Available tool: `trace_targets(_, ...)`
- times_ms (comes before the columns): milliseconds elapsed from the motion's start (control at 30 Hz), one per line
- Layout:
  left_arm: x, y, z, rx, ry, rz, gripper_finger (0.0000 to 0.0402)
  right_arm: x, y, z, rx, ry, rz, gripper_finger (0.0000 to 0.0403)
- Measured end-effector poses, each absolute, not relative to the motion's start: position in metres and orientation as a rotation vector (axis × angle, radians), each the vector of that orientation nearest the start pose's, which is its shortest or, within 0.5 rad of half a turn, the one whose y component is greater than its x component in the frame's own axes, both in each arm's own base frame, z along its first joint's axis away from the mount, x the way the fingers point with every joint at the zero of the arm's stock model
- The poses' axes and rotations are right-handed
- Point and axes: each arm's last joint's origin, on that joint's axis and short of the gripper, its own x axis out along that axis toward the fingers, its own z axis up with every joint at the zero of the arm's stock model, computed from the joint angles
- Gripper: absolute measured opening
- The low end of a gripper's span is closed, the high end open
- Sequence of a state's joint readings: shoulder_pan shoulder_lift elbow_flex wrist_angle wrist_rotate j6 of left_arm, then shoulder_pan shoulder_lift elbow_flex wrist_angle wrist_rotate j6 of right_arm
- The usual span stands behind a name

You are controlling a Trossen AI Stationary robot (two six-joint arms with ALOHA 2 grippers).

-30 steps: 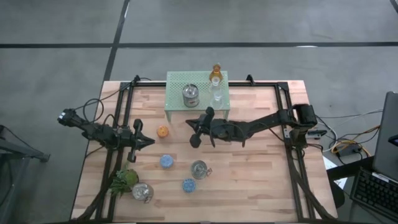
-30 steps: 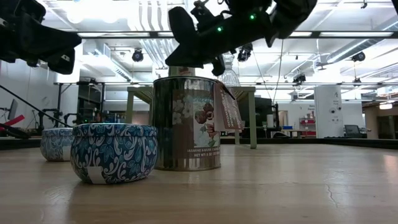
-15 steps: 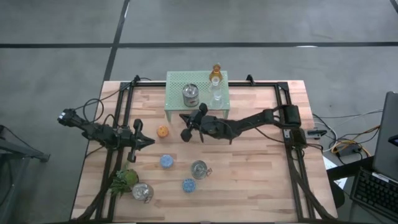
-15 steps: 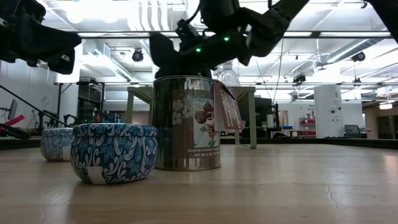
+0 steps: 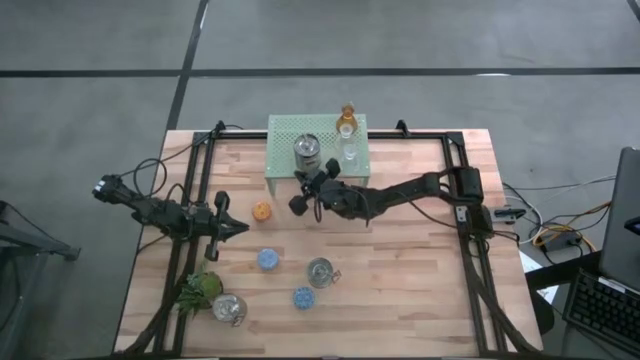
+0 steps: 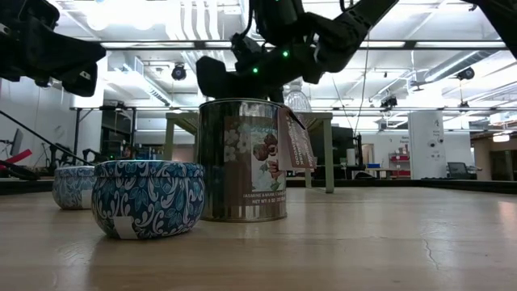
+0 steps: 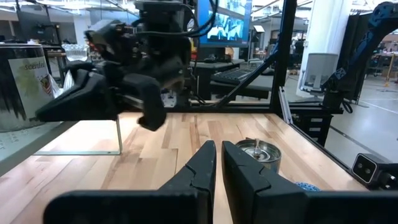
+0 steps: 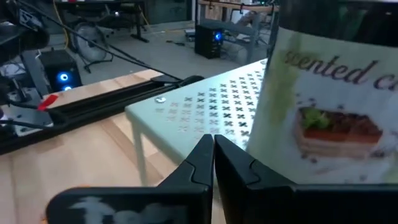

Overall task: Pick & Place candle stick holders
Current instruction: Put the green scented candle on the shelf

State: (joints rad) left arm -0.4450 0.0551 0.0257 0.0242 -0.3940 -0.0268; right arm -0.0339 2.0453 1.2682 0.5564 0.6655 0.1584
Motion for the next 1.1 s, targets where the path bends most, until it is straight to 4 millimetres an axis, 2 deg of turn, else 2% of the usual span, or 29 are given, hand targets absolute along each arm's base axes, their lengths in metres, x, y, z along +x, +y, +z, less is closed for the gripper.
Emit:
trace_targets(433, 0.093, -0.032, 0.170, -0.024, 0.006, -0.051, 0.0030, 0.445, -0.041, 0.195, 0.098, 0.125, -0.811, 0.0008)
trace_targets(633, 0.093, -0.032, 0.170, -0.025, 0.006, -0.051, 0.0030, 0.444, -0.048, 0.198, 0.096, 0.109, -0.892, 0.0008)
trace_targets(1100, 0.093, -0.032, 0.170, -0.025, 0.006, -0.051, 0.0030, 0.448, -0.067, 0.208, 0.092, 0.140, -0.959, 0.0008)
